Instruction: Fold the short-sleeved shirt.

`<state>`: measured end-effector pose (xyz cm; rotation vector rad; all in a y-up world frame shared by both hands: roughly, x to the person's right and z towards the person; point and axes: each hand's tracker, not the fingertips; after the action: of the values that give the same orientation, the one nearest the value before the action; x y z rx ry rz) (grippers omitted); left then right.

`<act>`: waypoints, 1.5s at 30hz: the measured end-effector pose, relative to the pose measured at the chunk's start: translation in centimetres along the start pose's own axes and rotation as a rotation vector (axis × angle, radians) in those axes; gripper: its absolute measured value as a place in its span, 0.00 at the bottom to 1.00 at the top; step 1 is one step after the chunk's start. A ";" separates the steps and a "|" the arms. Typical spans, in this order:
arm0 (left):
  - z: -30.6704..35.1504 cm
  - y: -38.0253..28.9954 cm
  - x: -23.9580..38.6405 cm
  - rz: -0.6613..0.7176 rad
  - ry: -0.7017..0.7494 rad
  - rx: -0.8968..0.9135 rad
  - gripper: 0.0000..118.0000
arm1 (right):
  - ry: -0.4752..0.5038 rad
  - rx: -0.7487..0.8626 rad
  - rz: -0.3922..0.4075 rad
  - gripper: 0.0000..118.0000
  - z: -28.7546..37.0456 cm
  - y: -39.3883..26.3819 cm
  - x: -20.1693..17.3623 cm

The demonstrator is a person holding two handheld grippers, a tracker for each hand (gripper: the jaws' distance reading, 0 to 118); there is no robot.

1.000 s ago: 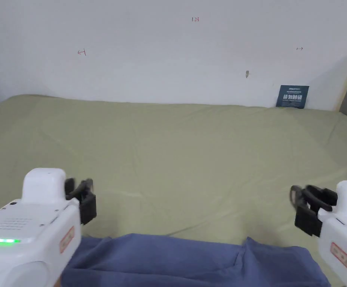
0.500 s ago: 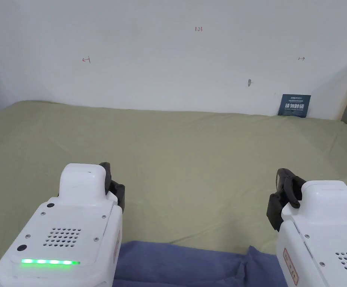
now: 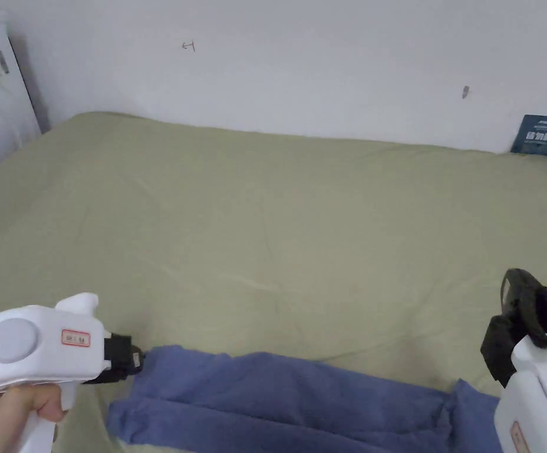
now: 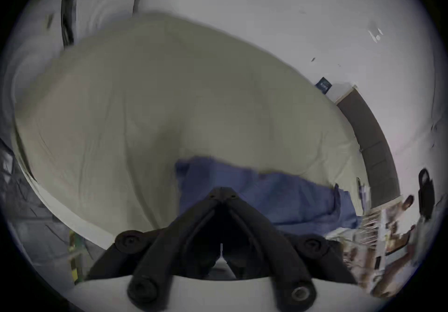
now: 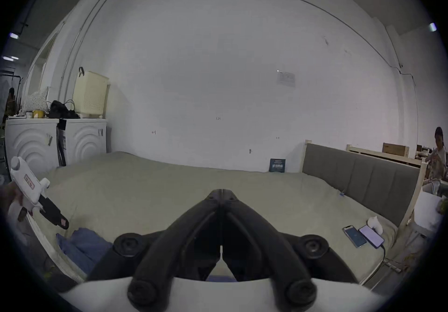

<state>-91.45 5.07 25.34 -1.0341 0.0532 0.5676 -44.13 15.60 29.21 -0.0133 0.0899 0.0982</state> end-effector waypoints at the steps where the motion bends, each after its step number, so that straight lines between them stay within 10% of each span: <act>1: -0.3 0.2 -1.1 0.035 -0.018 -0.016 0.00 | 0.004 -0.007 -0.003 0.01 0.0 -0.3 -0.2; 12: -3.9 1.6 -4.6 0.036 -0.279 -0.202 0.00 | 0.011 -0.088 0.021 0.01 -1.5 -2.1 -1.1; 18: -7.2 3.7 -7.7 0.030 -0.361 -0.251 1.00 | -0.001 -0.103 0.033 0.01 -1.9 -2.2 -0.9; 29: -10.4 1.6 -4.4 0.150 -0.651 -0.353 0.97 | 0.007 -0.136 0.032 0.01 -2.2 -2.8 -1.1; 30: -10.1 1.6 -4.1 0.148 -0.653 -0.346 0.86 | 0.006 -0.140 0.030 0.01 -2.2 -2.8 -1.2; 32: -10.0 2.0 -3.9 0.129 -0.655 -0.318 0.02 | 0.015 -0.144 0.018 0.01 -2.1 -2.7 -1.1; 35: -10.4 2.6 -4.2 0.104 -0.392 -0.298 0.02 | 0.029 -0.141 0.022 0.01 -1.8 -2.5 -1.1; 45: -2.8 3.8 -6.2 0.112 -0.405 -0.186 0.02 | 0.056 -0.106 -0.005 0.01 -0.3 -1.5 0.2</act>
<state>-97.93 1.60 22.72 -1.0831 -0.3052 0.8872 -43.78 14.12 28.92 -0.1224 0.1408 0.0977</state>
